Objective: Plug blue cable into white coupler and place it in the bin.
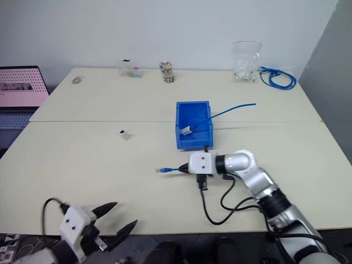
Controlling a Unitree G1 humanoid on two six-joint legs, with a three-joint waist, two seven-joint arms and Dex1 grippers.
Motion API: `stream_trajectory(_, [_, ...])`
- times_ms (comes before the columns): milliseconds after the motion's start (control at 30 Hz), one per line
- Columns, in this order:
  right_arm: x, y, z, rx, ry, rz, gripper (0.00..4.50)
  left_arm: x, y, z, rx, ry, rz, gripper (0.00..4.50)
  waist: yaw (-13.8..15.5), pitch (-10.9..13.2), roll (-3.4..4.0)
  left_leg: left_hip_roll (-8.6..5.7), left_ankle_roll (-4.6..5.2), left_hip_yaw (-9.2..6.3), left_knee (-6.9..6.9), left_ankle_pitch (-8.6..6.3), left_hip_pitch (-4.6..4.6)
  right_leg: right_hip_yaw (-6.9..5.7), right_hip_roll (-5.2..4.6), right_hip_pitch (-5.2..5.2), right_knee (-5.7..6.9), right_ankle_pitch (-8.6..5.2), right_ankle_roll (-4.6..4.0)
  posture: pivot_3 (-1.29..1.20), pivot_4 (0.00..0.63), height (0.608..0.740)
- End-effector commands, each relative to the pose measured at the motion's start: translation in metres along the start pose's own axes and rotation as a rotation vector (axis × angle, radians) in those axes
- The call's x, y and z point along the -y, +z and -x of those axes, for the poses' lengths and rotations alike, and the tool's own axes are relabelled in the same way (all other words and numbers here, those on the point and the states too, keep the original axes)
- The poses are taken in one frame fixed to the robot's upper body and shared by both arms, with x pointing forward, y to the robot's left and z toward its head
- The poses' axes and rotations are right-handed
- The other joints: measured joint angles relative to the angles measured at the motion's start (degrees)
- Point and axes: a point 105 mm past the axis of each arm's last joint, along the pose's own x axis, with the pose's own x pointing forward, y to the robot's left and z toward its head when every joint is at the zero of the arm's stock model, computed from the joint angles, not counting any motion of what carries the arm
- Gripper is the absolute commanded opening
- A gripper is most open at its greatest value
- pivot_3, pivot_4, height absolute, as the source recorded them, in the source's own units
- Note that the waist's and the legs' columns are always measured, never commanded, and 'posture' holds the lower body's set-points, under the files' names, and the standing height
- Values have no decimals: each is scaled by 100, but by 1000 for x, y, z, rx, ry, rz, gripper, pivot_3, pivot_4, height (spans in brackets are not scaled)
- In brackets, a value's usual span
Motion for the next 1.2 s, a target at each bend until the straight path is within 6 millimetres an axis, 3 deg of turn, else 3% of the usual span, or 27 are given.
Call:
stream_trajectory(33, [-6,-20,-13,-50,52,12,20,10,9,8,53,94,29,4500,2,-5,-10,-1,0,4,1,0,-4,0,-1,5,2,2,0,0,150,740])
stream_trajectory(100, [-9,-25,-16,-58,73,6,20,15,7,9,52,110,39,4500,-22,-6,-11,-2,-1,17,-2,0,-8,9,-1,12,8,9,1,0,150,740])
stream_trajectory(267, [-16,-27,-16,-42,93,-35,1116,26,10,4,66,95,47,4500,-96,-8,-11,8,-11,15,-20,-6,-6,3,6,5,15,26,-14,0,150,740])
stream_trajectory(367, [-17,-23,-8,-27,78,-44,1741,20,20,-8,95,53,12,4500,-85,-7,-9,8,-11,16,-19,-6,-6,3,7,5,15,22,-8,0,150,740])
stream_trajectory(567, [-16,9,37,56,-32,-232,3054,0,57,-48,144,-226,-129,4500,38,-2,3,4,-11,-4,-13,-5,-9,-12,10,6,33,12,8,0,150,740])
stream_trajectory(667, [-14,31,65,107,-129,-398,3899,-13,71,-70,99,-404,-184,4500,7,4,14,3,-13,-10,-12,-4,-10,-15,13,6,39,16,5,0,150,740])
stream_trajectory(733, [-19,46,87,172,-155,-607,4268,-20,71,-86,24,-545,-223,4500,-68,3,11,9,-13,-1,-12,-4,-8,-11,17,2,39,22,6,0,150,740])
stream_trajectory(800, [-32,59,103,210,-133,-774,4268,-28,69,-100,-50,-653,-263,4500,-56,3,14,8,-13,-4,-14,-3,-10,-13,18,1,40,22,4,0,150,740])
stream_trajectory(933, [-45,66,117,215,-137,-917,4268,-34,58,-121,-144,-767,-278,4500,-160,1,10,12,-12,8,-18,-4,-8,-10,22,-2,35,31,-11,0,150,740])
stream_trajectory(1067, [-50,70,123,232,-193,-1001,4268,-33,44,-132,-241,-887,-285,4500,-142,1,9,5,-12,-1,-19,-5,-23,-15,17,-6,32,30,-9,0,150,740])
stream_trajectory(1167, [-53,73,124,229,-222,-1021,4268,-34,44,-139,-241,-912,-294,4500,-143,-2,14,-2,-11,6,-18,-5,-18,-5,8,-3,33,24,2,0,150,740])
stream_trajectory(1200, [-54,73,124,226,-228,-1026,4279,-35,44,-141,-236,-908,-295,4316,-139,-2,13,-3,-10,6,-17,-5,-18,-5,8,-3,32,16,18,0,150,740])
